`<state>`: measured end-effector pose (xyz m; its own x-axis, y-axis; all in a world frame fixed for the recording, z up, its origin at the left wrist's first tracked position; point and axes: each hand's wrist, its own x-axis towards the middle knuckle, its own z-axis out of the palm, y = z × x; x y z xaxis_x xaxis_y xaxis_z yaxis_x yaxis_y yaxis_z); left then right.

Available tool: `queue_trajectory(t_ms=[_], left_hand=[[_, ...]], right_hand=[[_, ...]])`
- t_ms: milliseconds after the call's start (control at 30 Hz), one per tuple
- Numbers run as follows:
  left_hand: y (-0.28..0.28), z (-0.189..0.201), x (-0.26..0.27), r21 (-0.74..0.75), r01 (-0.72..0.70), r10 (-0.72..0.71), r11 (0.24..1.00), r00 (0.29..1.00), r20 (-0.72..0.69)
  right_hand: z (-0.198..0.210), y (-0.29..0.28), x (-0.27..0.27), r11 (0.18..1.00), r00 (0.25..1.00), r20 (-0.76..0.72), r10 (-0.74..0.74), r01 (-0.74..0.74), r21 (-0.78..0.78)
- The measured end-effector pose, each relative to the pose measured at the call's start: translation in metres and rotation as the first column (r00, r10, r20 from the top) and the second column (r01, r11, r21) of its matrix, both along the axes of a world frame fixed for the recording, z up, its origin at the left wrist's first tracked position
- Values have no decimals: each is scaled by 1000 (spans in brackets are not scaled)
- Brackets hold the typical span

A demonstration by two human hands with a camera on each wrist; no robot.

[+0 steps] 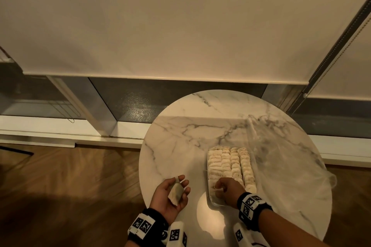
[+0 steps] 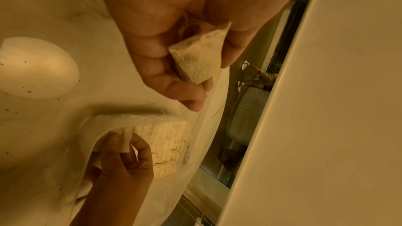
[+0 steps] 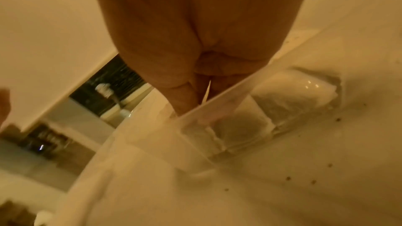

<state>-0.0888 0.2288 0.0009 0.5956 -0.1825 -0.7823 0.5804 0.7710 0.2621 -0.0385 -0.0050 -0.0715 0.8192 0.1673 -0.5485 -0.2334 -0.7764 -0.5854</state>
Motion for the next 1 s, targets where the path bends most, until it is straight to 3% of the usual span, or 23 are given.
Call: queue_trajectory(t_ms=[167, 300, 433, 533, 800, 867, 1000], left_hand=[[3, 1, -1, -1, 7, -7, 1000, 1000, 19], [2, 1, 0, 12, 17, -18, 1000, 1000, 23], [-1, 1, 1, 26, 28, -28, 999, 999, 19], [-2, 1, 1, 35, 39, -40, 999, 999, 18], [-9, 3, 2, 36, 50, -51, 998, 998, 25], [-11, 5, 3, 37, 53, -54, 998, 998, 29], [-16, 5, 5, 31, 55, -56, 998, 998, 34]], right_hand=[[1, 2, -4, 964, 965, 132, 227, -203, -171], [1, 7, 2, 908, 933, 98, 346, -306, -287], [-3, 13, 3, 910, 946, 126, 299, -243, -335], [-3, 16, 4, 930, 969, 164, 183, -117, -349], [5, -1, 1, 978, 981, 145, -126, 148, -147], [6, -5, -4, 980, 985, 144, -97, 119, -157], [8, -5, -15, 977, 984, 143, 105, -76, -201]])
